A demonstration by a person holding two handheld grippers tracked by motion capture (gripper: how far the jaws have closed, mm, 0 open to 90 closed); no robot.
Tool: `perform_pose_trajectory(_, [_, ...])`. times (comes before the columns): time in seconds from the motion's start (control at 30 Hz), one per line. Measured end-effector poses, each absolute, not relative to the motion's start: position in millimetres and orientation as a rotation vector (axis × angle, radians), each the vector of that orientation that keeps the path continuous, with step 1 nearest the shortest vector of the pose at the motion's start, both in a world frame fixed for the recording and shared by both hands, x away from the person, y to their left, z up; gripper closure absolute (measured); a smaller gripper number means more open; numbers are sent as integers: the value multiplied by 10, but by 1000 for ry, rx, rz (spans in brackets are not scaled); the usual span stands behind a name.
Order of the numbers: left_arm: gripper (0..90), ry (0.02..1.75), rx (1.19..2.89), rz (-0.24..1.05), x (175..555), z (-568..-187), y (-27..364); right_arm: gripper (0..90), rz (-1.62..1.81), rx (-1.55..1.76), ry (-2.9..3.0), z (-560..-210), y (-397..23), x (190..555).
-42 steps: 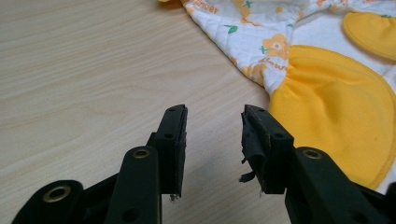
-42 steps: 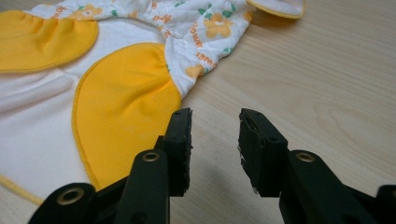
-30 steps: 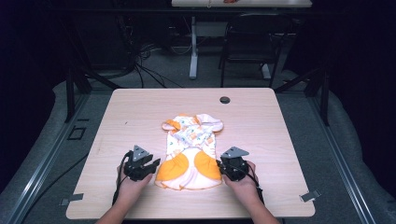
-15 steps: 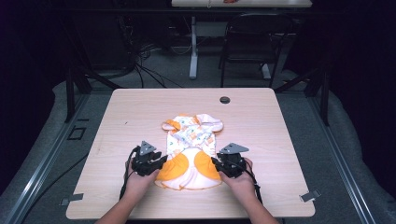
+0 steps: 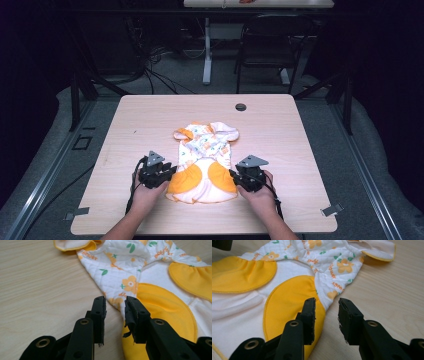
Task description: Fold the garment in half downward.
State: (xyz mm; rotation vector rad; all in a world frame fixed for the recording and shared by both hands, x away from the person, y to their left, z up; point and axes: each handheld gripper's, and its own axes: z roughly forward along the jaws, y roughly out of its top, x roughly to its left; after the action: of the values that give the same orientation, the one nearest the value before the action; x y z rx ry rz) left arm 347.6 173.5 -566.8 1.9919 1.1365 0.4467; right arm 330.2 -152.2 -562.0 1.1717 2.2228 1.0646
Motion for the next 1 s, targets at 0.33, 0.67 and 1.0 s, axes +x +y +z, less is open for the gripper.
perform_pose_trajectory(0.33, [703, 1119, 2018, 454, 3462, -5688, 1672, 651, 1082, 1179, 2199, -5625, -1528, 3280])
perform_pose_trajectory(0.67, [864, 1111, 2051, 441, 3628, -5747, 1489, 816, 1013, 1153, 2283, -5728, -1319, 3482])
perform_pose_trajectory(1.0, [898, 1088, 2088, 422, 3645, -5819, 1470, 891, 969, 1125, 2349, -5783, -1203, 3575])
